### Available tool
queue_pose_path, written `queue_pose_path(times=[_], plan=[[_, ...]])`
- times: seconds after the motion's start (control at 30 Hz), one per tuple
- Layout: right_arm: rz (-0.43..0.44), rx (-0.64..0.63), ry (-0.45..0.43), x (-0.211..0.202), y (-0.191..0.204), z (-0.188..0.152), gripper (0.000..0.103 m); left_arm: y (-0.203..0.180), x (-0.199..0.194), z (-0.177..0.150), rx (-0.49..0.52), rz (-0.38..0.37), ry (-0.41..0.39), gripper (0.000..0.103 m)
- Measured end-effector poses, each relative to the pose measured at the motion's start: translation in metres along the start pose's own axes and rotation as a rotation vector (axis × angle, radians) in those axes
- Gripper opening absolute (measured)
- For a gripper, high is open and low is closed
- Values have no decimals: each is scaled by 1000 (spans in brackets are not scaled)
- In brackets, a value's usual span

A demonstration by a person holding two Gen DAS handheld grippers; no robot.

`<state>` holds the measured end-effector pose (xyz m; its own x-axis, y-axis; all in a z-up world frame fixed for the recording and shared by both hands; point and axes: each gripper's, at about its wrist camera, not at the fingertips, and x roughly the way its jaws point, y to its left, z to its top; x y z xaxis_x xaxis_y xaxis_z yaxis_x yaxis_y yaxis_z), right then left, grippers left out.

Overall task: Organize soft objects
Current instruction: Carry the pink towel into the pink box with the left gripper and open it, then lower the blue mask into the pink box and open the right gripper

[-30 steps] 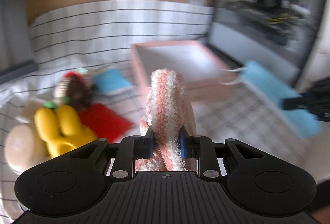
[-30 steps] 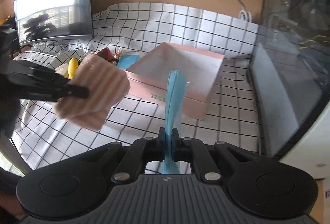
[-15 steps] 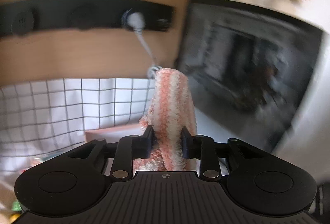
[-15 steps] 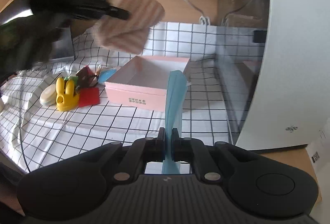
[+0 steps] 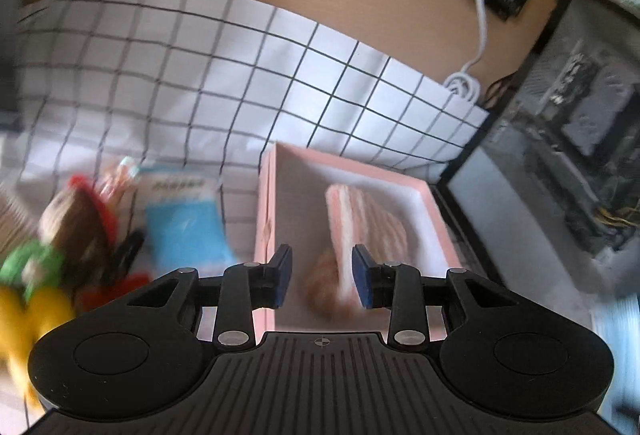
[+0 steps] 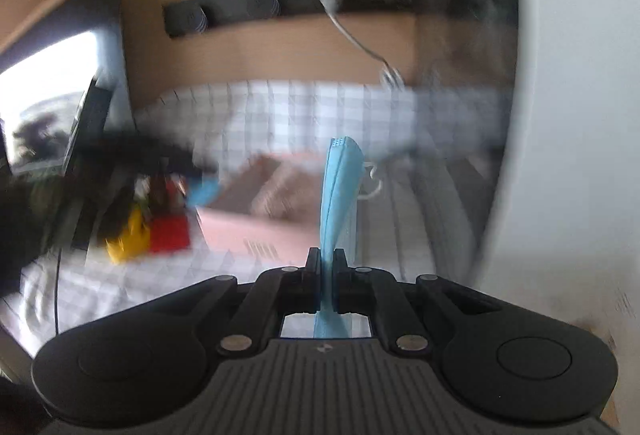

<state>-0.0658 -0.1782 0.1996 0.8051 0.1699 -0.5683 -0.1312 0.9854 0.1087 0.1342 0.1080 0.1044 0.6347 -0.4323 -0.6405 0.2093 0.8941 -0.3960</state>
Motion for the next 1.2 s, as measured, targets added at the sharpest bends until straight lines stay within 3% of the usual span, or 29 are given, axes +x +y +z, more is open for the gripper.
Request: queue_pose_path(times=[0.17, 0.33, 0.5, 0.7, 0.83, 0.93, 1.0, 1.07, 1.13, 1.2], plan=[[155, 35, -55, 60, 21, 76, 5, 6, -54, -50, -61, -52, 4, 36], [254, 163, 119, 172, 40, 123, 5, 20, -95, -89, -104, -52, 12, 36], [190, 340, 290, 276, 38, 114, 5, 53, -128, -109, -171, 19, -9, 36], [170, 514, 544, 349, 43, 55, 5, 94, -143, -124, -300, 118, -18, 36], [120, 458, 554, 358, 57, 41, 5, 108, -144, -130, -331, 137, 4, 36], [144, 436, 569, 357, 60, 47, 7, 110, -137, -131, -329, 140, 30, 36], [156, 379, 557, 346, 62, 55, 21, 109, -131, -129, -316, 133, 46, 36], [135, 290, 492, 323, 66, 64, 59, 108, -122, -124, -304, 124, 55, 36], [114, 186, 407, 299, 75, 72, 70, 105, -112, -115, -284, 118, 60, 36], [120, 65, 355, 286, 91, 83, 71, 101, -102, -104, -265, 118, 64, 36]])
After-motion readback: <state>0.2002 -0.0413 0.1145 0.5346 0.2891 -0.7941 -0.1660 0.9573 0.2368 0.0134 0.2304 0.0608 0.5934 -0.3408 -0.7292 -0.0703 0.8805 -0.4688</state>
